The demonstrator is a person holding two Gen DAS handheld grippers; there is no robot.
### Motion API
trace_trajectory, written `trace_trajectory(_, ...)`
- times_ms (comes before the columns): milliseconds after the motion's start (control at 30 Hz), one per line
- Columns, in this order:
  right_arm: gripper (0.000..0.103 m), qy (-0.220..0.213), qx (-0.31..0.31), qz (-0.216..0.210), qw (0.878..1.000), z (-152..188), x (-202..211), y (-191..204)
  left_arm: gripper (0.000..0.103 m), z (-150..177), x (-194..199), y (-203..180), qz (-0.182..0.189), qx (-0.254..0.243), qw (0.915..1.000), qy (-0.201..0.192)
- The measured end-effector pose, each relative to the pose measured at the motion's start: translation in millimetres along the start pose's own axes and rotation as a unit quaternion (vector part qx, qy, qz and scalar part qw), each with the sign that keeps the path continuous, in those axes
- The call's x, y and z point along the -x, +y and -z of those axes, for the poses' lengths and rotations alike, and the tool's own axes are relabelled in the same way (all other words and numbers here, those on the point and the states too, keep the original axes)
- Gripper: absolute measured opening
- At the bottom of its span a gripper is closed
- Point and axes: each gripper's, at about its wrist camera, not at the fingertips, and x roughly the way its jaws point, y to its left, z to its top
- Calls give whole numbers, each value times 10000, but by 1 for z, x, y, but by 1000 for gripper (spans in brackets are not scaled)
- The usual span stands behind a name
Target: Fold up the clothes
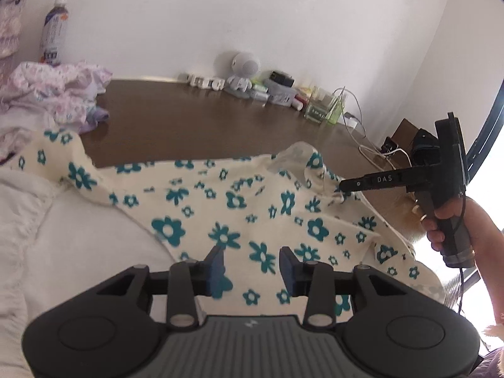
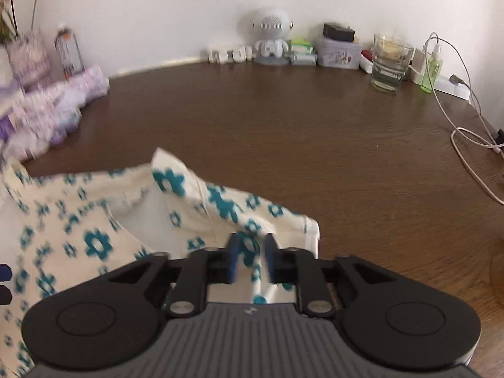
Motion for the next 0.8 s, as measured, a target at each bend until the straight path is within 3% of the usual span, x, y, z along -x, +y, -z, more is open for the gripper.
trace_trajectory(100, 39, 28, 162, 62, 9998, -6, -7, 5, 42, -28, -5, 0, -274, -216, 9993, -108)
trace_trajectory(300, 43, 85, 487, 186, 9986, -18, -22, 16, 42, -61, -58, 21, -994, -412, 9938, 290)
trace_trajectory(367, 23, 119, 573, 127, 9982, -18, -27, 18, 42, -61, -72, 26, -1022, -481, 9929, 372)
trace_trajectory(400, 8, 118, 610, 103, 9980, -17, -28, 19, 40, -60, -78, 29, -997, -498, 9930, 404)
trace_trajectory(467, 6, 35, 619, 202, 9979, -19, -28, 19, 34, -58, -89, 34, -1019, -509, 9923, 490)
trace_trajectory(567, 6, -18, 475, 325, 9983, -23, -30, 10, 29, -54, -90, 37, -1123, -541, 9918, 287)
trace_trajectory(700, 11, -54, 501, 273, 9984, -23, -30, 6, 29, -51, -88, 34, -1174, -487, 9917, 177)
trace_trajectory(800, 40, -222, 197, 26, 9996, -22, -12, 0, 35, -50, -86, 30, -1140, -482, 9922, 130)
